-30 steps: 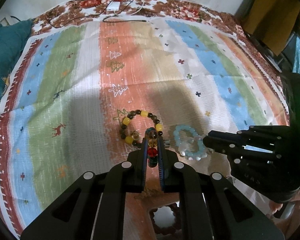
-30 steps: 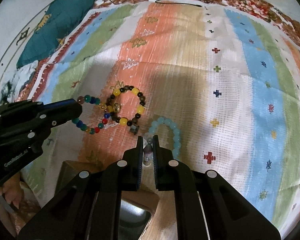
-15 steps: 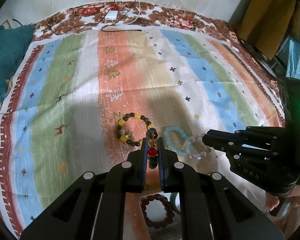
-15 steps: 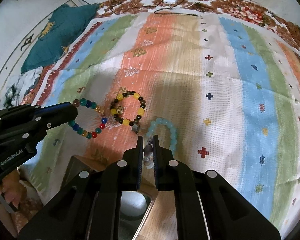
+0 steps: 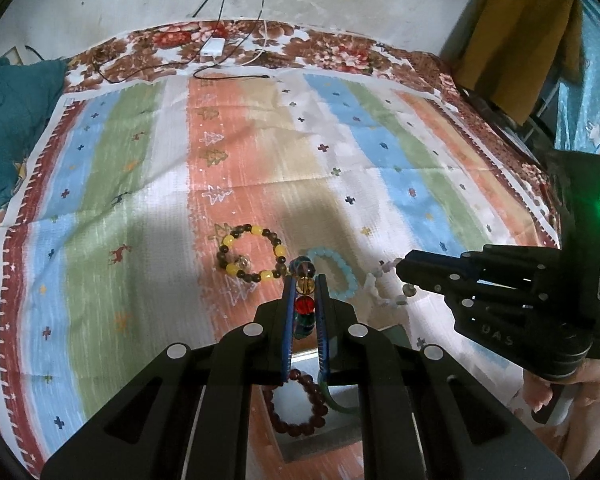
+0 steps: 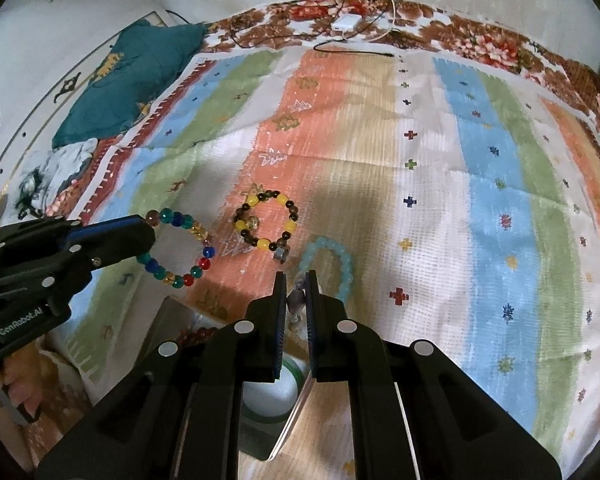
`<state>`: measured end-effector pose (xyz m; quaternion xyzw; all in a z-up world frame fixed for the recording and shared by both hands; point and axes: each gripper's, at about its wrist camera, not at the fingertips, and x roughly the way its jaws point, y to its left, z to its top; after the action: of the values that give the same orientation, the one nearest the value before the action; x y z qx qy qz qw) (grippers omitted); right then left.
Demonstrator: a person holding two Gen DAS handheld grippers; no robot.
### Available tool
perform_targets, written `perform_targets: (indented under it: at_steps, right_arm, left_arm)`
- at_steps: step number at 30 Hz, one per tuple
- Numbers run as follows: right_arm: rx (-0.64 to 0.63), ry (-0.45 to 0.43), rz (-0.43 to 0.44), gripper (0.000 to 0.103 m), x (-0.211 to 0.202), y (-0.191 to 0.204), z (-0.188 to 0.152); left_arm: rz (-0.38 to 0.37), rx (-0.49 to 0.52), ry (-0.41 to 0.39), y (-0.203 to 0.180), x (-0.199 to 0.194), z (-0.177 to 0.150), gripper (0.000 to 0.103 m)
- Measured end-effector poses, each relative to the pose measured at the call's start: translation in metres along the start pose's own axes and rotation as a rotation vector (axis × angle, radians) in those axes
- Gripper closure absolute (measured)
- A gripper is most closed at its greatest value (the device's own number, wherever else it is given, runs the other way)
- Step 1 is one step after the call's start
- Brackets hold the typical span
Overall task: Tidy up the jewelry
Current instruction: 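Carry the multicolour and clear bracelets to the tin with left and right tools, then open the left tool over the tin while the right tool releases its bracelet into it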
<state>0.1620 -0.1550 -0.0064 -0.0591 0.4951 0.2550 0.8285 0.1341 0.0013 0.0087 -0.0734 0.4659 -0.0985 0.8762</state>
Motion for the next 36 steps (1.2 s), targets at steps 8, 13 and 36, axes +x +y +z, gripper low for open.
perform_targets:
  at_steps: [8,13,36]
  right_arm:
    - [-0.028,-0.040,0.020,0.093,-0.020,0.011,-0.009]
    - [-0.049,-0.052,0.037,0.093,-0.030,0.019,-0.019]
    - [-0.047,0.024,0.018,0.070,-0.023,0.020,-0.058]
  left_arm:
    - [-0.002,0.019,-0.021,-0.008,-0.013,-0.014,0.094]
    - [-0.013,0.027,-0.025,-0.013,-0.021,-0.027,0.094]
    - [0.017,-0.044,0.038,-0.003,-0.019,-0.065,0.086]
